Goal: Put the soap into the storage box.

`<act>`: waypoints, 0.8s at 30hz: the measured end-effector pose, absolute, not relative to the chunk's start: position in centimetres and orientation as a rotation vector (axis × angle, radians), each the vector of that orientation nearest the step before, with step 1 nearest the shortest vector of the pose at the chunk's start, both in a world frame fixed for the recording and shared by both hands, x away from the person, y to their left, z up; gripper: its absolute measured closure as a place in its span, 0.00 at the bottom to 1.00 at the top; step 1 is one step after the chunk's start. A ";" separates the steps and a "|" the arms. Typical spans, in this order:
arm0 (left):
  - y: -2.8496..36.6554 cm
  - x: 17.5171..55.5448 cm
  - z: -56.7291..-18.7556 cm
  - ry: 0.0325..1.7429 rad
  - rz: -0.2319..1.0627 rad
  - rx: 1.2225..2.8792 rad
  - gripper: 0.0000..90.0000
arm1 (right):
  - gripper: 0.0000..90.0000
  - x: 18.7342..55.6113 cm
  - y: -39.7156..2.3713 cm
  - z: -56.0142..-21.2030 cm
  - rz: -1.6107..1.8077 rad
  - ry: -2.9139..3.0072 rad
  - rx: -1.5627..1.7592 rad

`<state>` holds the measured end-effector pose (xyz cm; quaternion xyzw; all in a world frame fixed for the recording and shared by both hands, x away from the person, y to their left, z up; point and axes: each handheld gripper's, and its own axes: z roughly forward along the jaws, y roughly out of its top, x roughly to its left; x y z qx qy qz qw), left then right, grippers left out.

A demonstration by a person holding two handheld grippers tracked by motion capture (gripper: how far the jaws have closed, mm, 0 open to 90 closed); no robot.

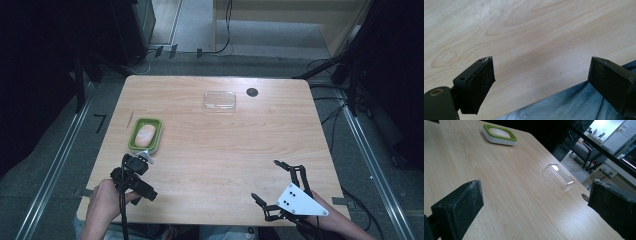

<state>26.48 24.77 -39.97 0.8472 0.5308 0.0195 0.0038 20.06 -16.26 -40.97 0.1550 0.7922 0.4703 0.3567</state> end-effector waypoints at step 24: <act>25.6 22.8 -43.7 1.688 0.037 2.596 0.08 | 0.00 20.1 -16.3 -41.0 1.213 2.044 0.403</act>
